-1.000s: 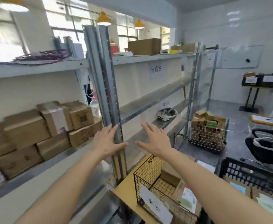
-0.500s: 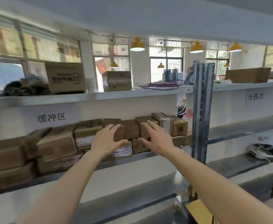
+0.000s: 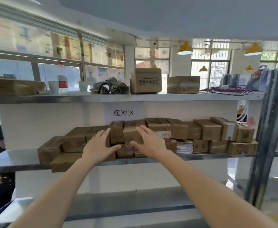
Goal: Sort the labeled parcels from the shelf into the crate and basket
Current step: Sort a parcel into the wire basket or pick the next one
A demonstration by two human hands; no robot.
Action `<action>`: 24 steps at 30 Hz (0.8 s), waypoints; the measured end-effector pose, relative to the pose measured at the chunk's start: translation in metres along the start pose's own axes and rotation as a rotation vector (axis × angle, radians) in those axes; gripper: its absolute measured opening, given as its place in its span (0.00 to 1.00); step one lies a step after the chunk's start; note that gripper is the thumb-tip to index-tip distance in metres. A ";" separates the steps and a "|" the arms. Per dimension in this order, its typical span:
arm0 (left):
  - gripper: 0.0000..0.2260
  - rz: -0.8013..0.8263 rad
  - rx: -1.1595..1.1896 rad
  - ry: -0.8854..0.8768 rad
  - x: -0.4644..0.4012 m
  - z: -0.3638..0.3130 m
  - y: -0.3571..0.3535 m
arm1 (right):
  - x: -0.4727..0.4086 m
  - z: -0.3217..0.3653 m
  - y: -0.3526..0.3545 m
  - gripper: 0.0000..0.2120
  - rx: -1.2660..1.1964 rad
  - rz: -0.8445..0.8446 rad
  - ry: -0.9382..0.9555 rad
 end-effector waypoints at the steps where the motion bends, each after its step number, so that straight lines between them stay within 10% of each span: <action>1: 0.42 0.002 -0.008 0.025 0.005 0.019 0.007 | -0.003 0.017 -0.008 0.36 -0.009 0.007 0.006; 24: 0.33 0.025 -0.037 0.333 -0.072 0.336 0.038 | -0.200 0.222 -0.201 0.34 -0.140 0.137 0.134</action>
Point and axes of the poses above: each hand's wrist, its own x-axis away from the middle knuckle, its own y-axis out of the back of the hand, z = x × y, the point moved 8 cm from there along -x, towards the middle knuckle, and after that the axes turned 1 degree about y, right-handed, at the moved point
